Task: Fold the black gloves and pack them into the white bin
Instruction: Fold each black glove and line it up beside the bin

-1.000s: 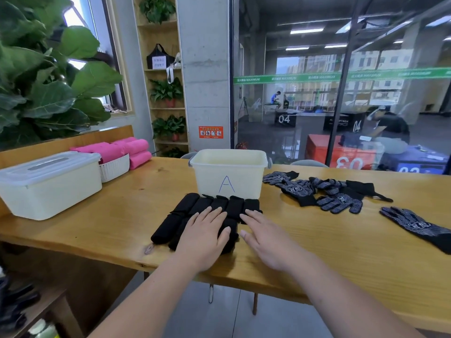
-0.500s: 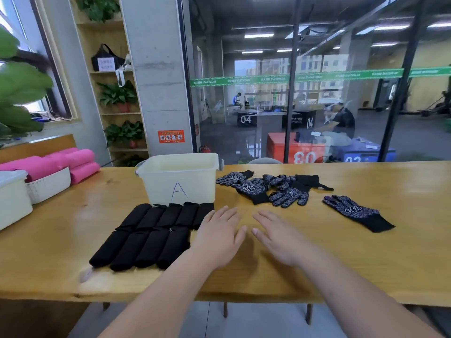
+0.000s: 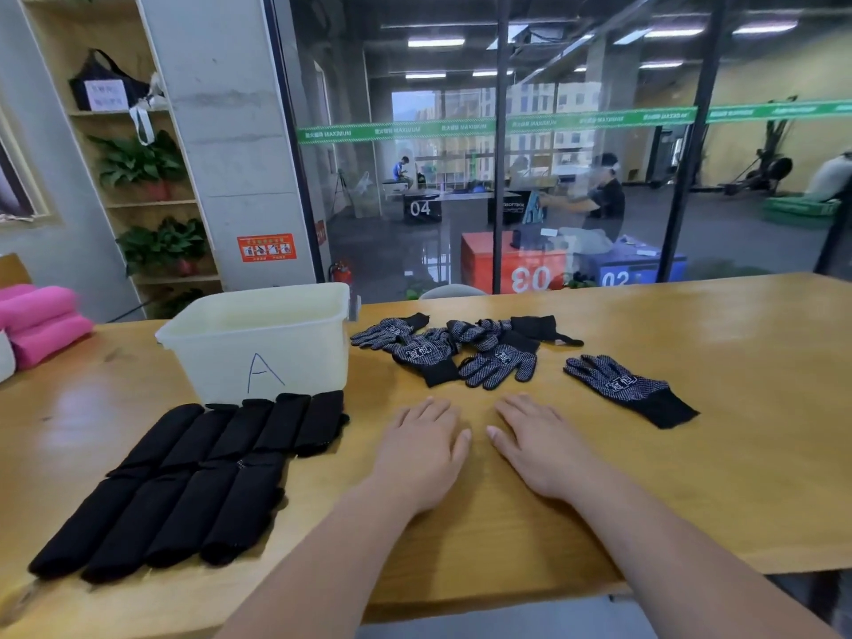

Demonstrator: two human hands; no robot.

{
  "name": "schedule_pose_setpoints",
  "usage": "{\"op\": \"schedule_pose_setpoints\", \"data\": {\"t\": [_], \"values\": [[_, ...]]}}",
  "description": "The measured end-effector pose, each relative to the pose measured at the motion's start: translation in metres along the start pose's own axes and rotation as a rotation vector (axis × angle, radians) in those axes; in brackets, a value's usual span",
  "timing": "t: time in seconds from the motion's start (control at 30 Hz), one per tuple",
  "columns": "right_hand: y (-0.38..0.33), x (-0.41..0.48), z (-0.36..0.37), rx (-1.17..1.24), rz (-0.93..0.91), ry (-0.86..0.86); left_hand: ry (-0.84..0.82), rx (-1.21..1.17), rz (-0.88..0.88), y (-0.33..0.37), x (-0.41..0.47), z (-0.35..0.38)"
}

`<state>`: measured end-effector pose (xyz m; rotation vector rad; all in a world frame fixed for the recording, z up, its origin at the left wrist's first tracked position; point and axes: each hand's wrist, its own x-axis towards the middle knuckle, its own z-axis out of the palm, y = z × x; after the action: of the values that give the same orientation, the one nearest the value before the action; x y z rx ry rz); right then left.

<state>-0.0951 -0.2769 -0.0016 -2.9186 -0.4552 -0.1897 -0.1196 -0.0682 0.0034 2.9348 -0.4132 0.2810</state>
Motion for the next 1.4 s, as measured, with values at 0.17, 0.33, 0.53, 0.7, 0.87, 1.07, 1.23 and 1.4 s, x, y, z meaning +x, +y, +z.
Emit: {"op": "schedule_pose_setpoints", "data": {"t": [0.17,0.33,0.53,0.7,0.87,1.07,1.23,1.4], "values": [[0.004,0.024,0.0,-0.015,0.024,0.013,0.012,-0.024,-0.05,-0.006,0.024,0.012],[0.007,0.043,0.005,0.004,0.028,0.009,0.044,-0.038,-0.099,-0.014,0.044,0.018],[0.01,0.047,0.011,0.007,0.003,-0.009,-0.049,-0.004,-0.09,-0.016,0.054,0.02],[0.009,0.046,0.012,0.012,-0.007,0.084,-0.001,-0.006,-0.069,-0.016,0.051,0.021],[0.007,0.042,0.009,0.034,-0.084,0.192,0.139,0.005,-0.044,-0.014,0.046,0.017],[0.01,0.039,0.006,0.111,-0.035,0.255,0.147,0.017,-0.079,-0.013,0.043,0.018],[0.009,0.039,0.01,-0.076,0.134,0.174,0.149,0.049,-0.171,-0.011,0.041,0.019],[0.003,0.034,0.0,0.029,-0.037,0.23,0.146,0.007,-0.199,-0.012,0.041,0.019]]}}
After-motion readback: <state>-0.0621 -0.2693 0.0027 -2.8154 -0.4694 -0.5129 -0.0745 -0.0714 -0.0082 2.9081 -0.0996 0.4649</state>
